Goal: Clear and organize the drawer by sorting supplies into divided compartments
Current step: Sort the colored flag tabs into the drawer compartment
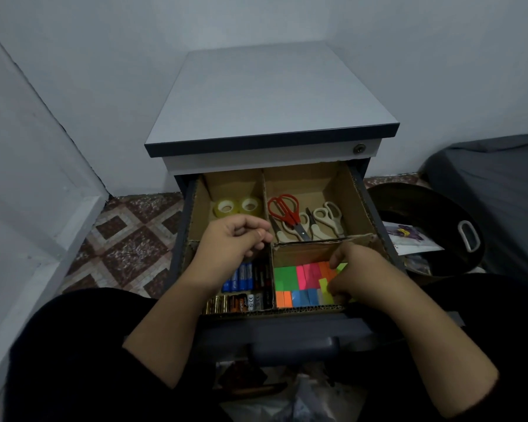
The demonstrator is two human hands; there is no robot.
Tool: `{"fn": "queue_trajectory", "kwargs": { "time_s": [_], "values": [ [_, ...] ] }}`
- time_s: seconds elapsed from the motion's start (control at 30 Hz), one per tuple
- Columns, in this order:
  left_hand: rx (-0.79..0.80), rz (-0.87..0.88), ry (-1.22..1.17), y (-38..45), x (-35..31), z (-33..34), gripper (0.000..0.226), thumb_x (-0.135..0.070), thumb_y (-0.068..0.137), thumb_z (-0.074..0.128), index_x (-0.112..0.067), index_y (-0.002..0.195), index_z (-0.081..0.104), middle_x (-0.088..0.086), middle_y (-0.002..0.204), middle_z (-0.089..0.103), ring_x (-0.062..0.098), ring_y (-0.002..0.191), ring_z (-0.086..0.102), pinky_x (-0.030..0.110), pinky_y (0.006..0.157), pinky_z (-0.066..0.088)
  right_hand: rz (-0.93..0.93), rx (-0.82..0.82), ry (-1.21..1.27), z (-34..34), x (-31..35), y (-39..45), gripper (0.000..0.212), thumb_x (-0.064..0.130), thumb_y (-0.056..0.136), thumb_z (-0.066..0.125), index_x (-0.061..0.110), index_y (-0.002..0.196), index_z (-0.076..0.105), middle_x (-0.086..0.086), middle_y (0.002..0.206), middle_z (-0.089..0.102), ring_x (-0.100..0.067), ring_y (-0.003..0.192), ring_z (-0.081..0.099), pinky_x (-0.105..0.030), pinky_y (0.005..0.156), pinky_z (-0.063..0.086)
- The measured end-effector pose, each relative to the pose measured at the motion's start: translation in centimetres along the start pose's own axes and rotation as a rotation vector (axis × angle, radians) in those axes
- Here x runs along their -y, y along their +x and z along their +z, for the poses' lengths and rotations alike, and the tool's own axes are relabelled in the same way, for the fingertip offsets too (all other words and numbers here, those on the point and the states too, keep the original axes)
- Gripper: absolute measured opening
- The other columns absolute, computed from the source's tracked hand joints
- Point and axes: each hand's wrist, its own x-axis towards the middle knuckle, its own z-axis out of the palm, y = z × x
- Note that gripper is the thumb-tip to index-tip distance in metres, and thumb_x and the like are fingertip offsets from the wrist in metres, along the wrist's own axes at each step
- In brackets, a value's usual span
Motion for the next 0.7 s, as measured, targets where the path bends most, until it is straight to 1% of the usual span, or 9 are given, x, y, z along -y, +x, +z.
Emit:
{"fn": "queue_trajectory", "kwargs": {
  "time_s": [0.07, 0.1, 0.17, 0.23, 0.3, 0.47, 0.57, 0.7],
  "values": [
    [0.0, -0.001, -0.003, -0.01, 0.0, 0.02, 0.016, -0.001, 0.091, 0.057, -0.011, 0.095, 0.069, 0.007, 0.087, 0.074, 0.01, 0.073, 0.06, 0.019, 0.063, 0.047, 0.0, 0.011, -0.04, 0.46, 0.3, -0.04, 0.029, 0.009, 0.073, 0.073, 0.026, 0.084, 0.051, -0.003, 0.094, 0.063, -0.019, 0.084, 0.066, -0.036, 0.079, 0.056],
    [0.001, 0.001, -0.003, -0.03, -0.01, 0.02, 0.016, -0.001, 0.091, 0.057, -0.011, 0.095, 0.069, 0.007, 0.087, 0.074, 0.01, 0.073, 0.06, 0.019, 0.063, 0.047, -0.002, 0.014, -0.059, 0.55, 0.45, -0.05, 0.027, 0.01, 0.073, 0.073, 0.024, 0.085, 0.053, -0.003, 0.095, 0.061, -0.02, 0.087, 0.064, -0.036, 0.08, 0.056],
    [0.002, 0.006, -0.001, -0.09, -0.04, 0.06, 0.017, -0.001, 0.092, 0.056, -0.012, 0.094, 0.069, 0.007, 0.087, 0.074, 0.01, 0.073, 0.06, 0.019, 0.063, 0.047, -0.001, 0.015, -0.096, 0.62, 0.59, -0.01, 0.025, 0.011, 0.074, 0.073, 0.017, 0.093, 0.058, -0.003, 0.094, 0.059, -0.02, 0.088, 0.062, -0.036, 0.081, 0.055],
    [0.002, 0.007, 0.004, -0.15, -0.1, 0.08, 0.018, -0.001, 0.092, 0.056, -0.014, 0.092, 0.069, 0.005, 0.086, 0.074, 0.009, 0.073, 0.06, 0.018, 0.064, 0.047, -0.004, 0.018, -0.143, 0.76, 0.54, 0.06, 0.027, 0.011, 0.076, 0.072, 0.01, 0.1, 0.063, -0.005, 0.096, 0.06, -0.019, 0.087, 0.061, -0.035, 0.079, 0.054],
    [0.006, 0.013, 0.015, -0.17, -0.17, 0.11, 0.018, -0.002, 0.091, 0.056, -0.015, 0.092, 0.069, 0.003, 0.085, 0.074, 0.009, 0.073, 0.061, 0.02, 0.065, 0.047, -0.004, 0.013, -0.167, 0.84, 0.46, 0.17, 0.029, 0.012, 0.076, 0.072, 0.006, 0.104, 0.065, -0.007, 0.098, 0.062, -0.019, 0.089, 0.061, -0.035, 0.08, 0.054],
    [0.014, 0.016, 0.027, -0.22, -0.13, 0.02, 0.017, -0.003, 0.092, 0.056, -0.015, 0.094, 0.069, 0.004, 0.087, 0.074, 0.009, 0.074, 0.061, 0.024, 0.068, 0.048, -0.004, 0.004, -0.192, 0.99, 0.37, 0.48, 0.028, 0.014, 0.076, 0.072, 0.007, 0.103, 0.067, -0.006, 0.097, 0.062, -0.019, 0.088, 0.062, -0.034, 0.08, 0.055],
    [0.014, 0.018, 0.032, -0.27, -0.15, 0.01, 0.018, -0.003, 0.092, 0.056, -0.015, 0.094, 0.069, 0.003, 0.087, 0.074, 0.008, 0.074, 0.061, 0.023, 0.068, 0.048, -0.009, -0.002, -0.193, 1.09, 0.4, 0.48, 0.03, 0.014, 0.076, 0.074, 0.005, 0.104, 0.067, -0.008, 0.101, 0.062, -0.02, 0.09, 0.062, -0.034, 0.079, 0.054],
    [0.012, 0.015, 0.039, -0.28, -0.21, 0.03, 0.017, -0.004, 0.092, 0.056, -0.015, 0.094, 0.069, 0.002, 0.086, 0.074, 0.008, 0.075, 0.062, 0.023, 0.068, 0.048, -0.018, -0.013, -0.197, 1.13, 0.35, 0.48, 0.029, 0.015, 0.077, 0.074, 0.006, 0.103, 0.067, -0.008, 0.101, 0.062, -0.02, 0.09, 0.062, -0.034, 0.079, 0.054]
  ]
}}
